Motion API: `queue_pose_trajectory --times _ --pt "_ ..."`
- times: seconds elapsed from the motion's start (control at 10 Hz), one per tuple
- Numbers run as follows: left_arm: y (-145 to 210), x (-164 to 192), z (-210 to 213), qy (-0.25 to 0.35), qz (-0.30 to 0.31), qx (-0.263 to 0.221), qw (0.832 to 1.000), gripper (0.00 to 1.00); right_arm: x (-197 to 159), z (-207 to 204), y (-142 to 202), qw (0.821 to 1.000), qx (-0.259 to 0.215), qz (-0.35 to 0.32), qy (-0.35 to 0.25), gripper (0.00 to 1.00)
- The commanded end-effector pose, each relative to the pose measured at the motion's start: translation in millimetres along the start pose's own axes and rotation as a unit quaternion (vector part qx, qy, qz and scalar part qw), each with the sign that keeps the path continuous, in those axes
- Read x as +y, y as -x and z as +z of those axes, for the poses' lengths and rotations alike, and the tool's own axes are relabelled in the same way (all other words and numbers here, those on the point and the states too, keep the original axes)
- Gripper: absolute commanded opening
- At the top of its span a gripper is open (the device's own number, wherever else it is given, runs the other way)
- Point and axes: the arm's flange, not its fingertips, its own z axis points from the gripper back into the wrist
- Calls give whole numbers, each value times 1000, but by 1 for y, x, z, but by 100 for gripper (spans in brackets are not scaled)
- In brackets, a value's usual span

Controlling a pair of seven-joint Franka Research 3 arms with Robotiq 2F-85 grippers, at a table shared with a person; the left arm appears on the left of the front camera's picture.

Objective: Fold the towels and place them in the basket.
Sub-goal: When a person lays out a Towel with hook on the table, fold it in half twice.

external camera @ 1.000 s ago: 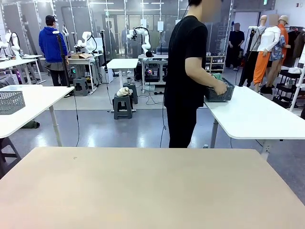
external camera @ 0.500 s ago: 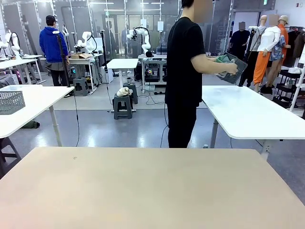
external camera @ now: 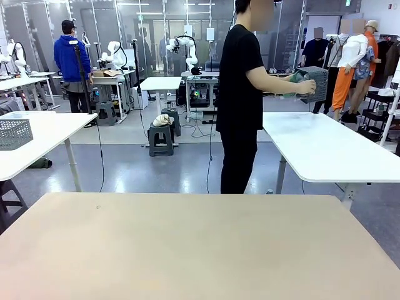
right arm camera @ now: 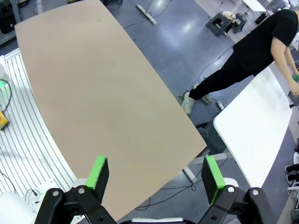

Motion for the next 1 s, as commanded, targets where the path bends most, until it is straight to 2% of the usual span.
queue_pose_trajectory --times 0.0,0.2,0.9 --pt "9 1 13 20 -16 -29 999 100 -14 12 -7 1000 -4 11 -23 100" --pt "16 2 18 30 -22 -39 999 100 -17 15 -13 999 -4 19 -27 100" --pt "23 0 14 45 -34 -20 998 100 -9 27 -16 998 -23 29 -46 100"
